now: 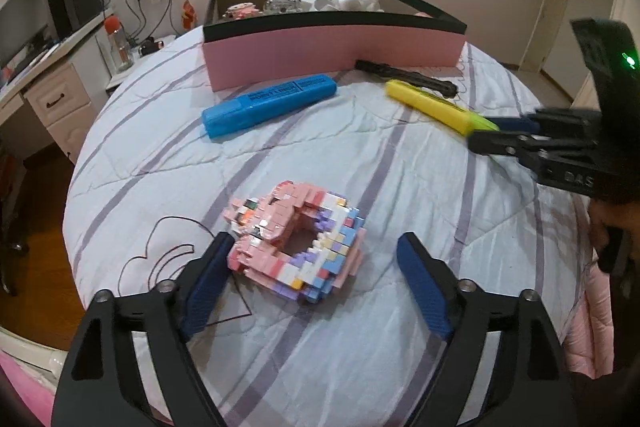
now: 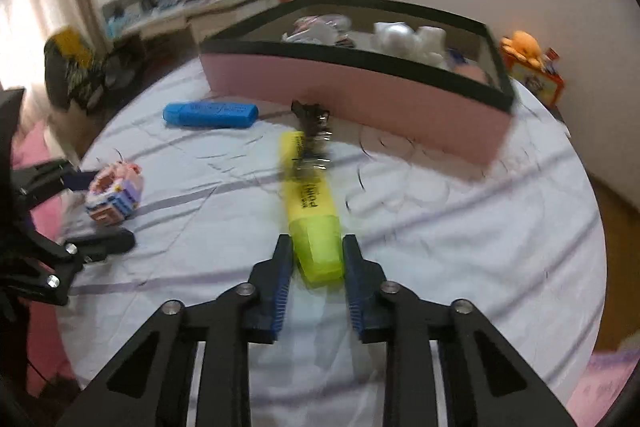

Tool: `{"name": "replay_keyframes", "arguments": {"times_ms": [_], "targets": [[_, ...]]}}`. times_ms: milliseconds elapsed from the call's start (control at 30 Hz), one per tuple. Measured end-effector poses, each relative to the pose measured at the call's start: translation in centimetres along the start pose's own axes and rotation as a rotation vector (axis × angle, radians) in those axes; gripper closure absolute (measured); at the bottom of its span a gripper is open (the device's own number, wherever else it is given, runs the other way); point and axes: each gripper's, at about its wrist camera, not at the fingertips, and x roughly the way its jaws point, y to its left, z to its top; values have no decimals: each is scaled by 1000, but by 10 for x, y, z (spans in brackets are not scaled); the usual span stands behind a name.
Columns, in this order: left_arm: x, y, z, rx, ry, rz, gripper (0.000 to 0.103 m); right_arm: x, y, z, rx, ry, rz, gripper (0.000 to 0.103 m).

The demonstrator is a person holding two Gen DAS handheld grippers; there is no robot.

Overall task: Organize rigid objects
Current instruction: 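Grasp the pink pixel-block figure with the left tool while the right tool grasps the yellow highlighter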

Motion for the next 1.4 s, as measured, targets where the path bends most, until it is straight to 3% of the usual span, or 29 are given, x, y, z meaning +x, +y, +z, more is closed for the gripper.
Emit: {"name": "replay_keyframes", "arguments": {"times_ms": [200,333,467,700,1000,1133,1200,1267,1400], "targets": [[0,0,-1,-19,-5,4,17,-33,-13,-37,172,-20,-41,78],[0,0,0,-36,-13,11,17,-38,-2,-41,141,-8,-61,77],[-2,0,-1,-43,-19,13,17,-35,-7,-34,144,-27,-76,48],[-3,8,-1,-46,-31,47,39,-17,-6,-18,101,-48,-61,47],[-1,9,-2,-30,-45,29,38,-6,1,-19,57,-53,-74,39],[-3,7,-4,-28,-62,46,39,-6,4,-20,50,-58,-99,42],[-3,6,-4,-32,-64,63,40,-7,4,-22,52,-65,-139,62],[-4,3,-2,-26,-57,82,40,-10,1,-23,73,-74,-150,76],[-7,-4,3,-3,-54,93,40,-14,-1,-23,90,-75,-141,76]]}}
